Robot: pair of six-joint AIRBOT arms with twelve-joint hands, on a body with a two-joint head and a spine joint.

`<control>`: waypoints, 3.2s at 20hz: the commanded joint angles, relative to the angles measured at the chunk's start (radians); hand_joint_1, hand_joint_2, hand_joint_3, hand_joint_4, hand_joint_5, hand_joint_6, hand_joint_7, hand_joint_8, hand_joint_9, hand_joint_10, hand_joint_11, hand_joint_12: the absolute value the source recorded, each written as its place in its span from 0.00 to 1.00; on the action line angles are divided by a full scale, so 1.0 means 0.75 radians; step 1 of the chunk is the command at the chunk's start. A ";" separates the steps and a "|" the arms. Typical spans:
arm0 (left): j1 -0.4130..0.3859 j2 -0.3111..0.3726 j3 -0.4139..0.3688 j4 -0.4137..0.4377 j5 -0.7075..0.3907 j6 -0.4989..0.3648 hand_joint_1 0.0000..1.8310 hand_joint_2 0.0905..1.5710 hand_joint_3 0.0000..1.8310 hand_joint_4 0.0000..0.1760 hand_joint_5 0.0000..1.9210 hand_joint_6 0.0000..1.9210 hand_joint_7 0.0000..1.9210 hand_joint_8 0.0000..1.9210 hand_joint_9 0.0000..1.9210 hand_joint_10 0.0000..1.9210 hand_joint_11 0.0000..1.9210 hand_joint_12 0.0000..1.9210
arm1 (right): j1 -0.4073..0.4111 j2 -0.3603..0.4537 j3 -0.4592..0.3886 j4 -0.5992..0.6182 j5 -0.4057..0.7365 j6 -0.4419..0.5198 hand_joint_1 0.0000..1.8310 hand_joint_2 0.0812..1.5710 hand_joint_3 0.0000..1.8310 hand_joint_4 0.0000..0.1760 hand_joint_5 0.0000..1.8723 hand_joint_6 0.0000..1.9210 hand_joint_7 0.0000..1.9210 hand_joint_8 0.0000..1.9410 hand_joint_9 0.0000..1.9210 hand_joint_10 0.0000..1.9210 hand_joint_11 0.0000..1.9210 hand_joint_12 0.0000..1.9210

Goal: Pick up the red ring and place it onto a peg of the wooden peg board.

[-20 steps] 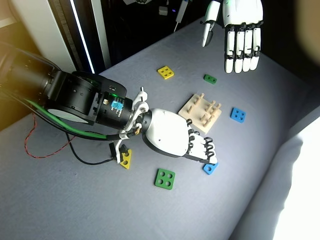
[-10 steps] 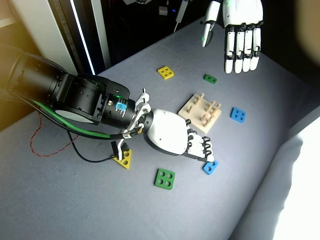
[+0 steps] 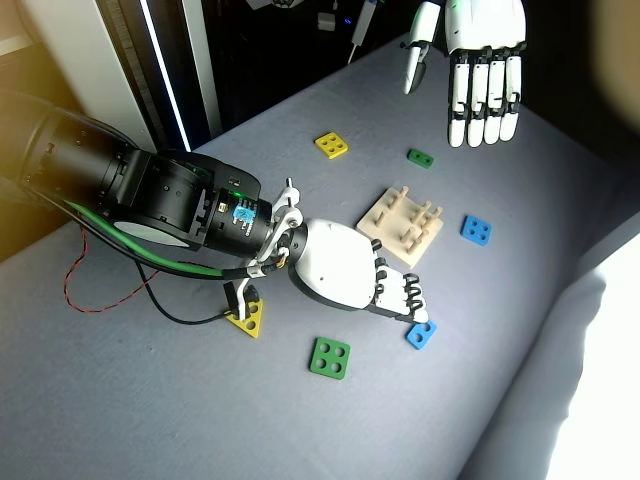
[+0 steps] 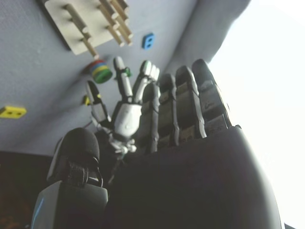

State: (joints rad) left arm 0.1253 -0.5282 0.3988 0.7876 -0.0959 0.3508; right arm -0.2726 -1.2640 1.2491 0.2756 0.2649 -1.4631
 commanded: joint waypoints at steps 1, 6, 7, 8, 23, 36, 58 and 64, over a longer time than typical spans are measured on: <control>-0.022 0.016 0.005 -0.010 -0.087 0.003 0.00 0.87 0.00 0.00 0.09 0.00 0.09 0.00 0.07 0.00 0.00 0.15 | 0.000 0.011 0.004 -0.007 0.144 0.007 0.49 0.51 0.00 0.95 0.38 0.01 0.04 0.01 0.00 0.00 0.00 0.00; -0.023 0.016 0.006 -0.010 -0.087 0.003 0.00 0.86 0.00 0.00 0.10 0.00 0.09 0.00 0.07 0.00 0.00 0.16 | -0.015 0.006 0.004 -0.007 0.144 0.007 0.50 0.50 0.00 0.96 0.38 0.01 0.05 0.01 0.00 0.00 0.00 0.00; -0.023 0.016 0.006 -0.010 -0.087 0.003 0.00 0.86 0.00 0.00 0.11 0.00 0.10 0.00 0.07 0.00 0.00 0.17 | -0.018 0.003 0.004 -0.007 0.144 0.007 0.49 0.50 0.00 0.99 0.37 0.00 0.01 0.00 0.00 0.00 0.00 0.00; -0.023 0.016 0.005 -0.010 -0.087 0.003 0.00 0.86 0.00 0.00 0.11 0.00 0.10 0.00 0.07 0.00 0.00 0.17 | -0.019 0.002 0.004 -0.007 0.144 0.007 0.49 0.50 0.00 0.99 0.37 0.00 0.01 0.00 0.00 0.00 0.00 0.00; -0.024 0.016 0.005 -0.010 -0.087 0.003 0.00 0.86 0.00 0.00 0.09 0.00 0.08 0.00 0.06 0.00 0.00 0.14 | -0.031 -0.007 0.004 -0.007 0.147 0.021 0.54 0.49 0.00 0.97 0.41 0.01 0.09 0.00 0.00 0.00 0.00 0.00; -0.025 0.016 0.006 -0.010 -0.087 0.003 0.00 0.87 0.00 0.00 0.10 0.00 0.09 0.00 0.06 0.00 0.00 0.12 | -0.037 -0.006 0.004 -0.008 0.108 0.021 0.66 0.60 0.00 0.00 0.73 0.15 0.19 0.00 0.08 0.00 0.00 0.00; -0.027 0.014 0.006 -0.004 -0.087 0.003 0.00 0.86 0.00 0.00 0.08 0.00 0.07 0.00 0.03 0.00 0.00 0.08 | 0.295 -0.058 0.184 -1.894 0.222 1.960 0.64 0.58 0.00 0.00 0.78 0.06 0.20 0.00 0.03 0.00 0.00 0.00; -0.027 0.014 0.006 -0.003 -0.087 0.003 0.00 0.85 0.00 0.00 0.09 0.00 0.08 0.00 0.05 0.00 0.00 0.12 | 0.309 -0.137 0.228 -2.038 0.321 2.077 0.65 0.59 0.00 0.00 0.79 0.04 0.22 0.00 0.04 0.00 0.00 0.00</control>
State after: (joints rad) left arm 0.1184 -0.5282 0.3988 0.7891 -0.0952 0.3508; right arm -0.0586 -1.3861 1.4277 -1.2984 0.4591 0.0906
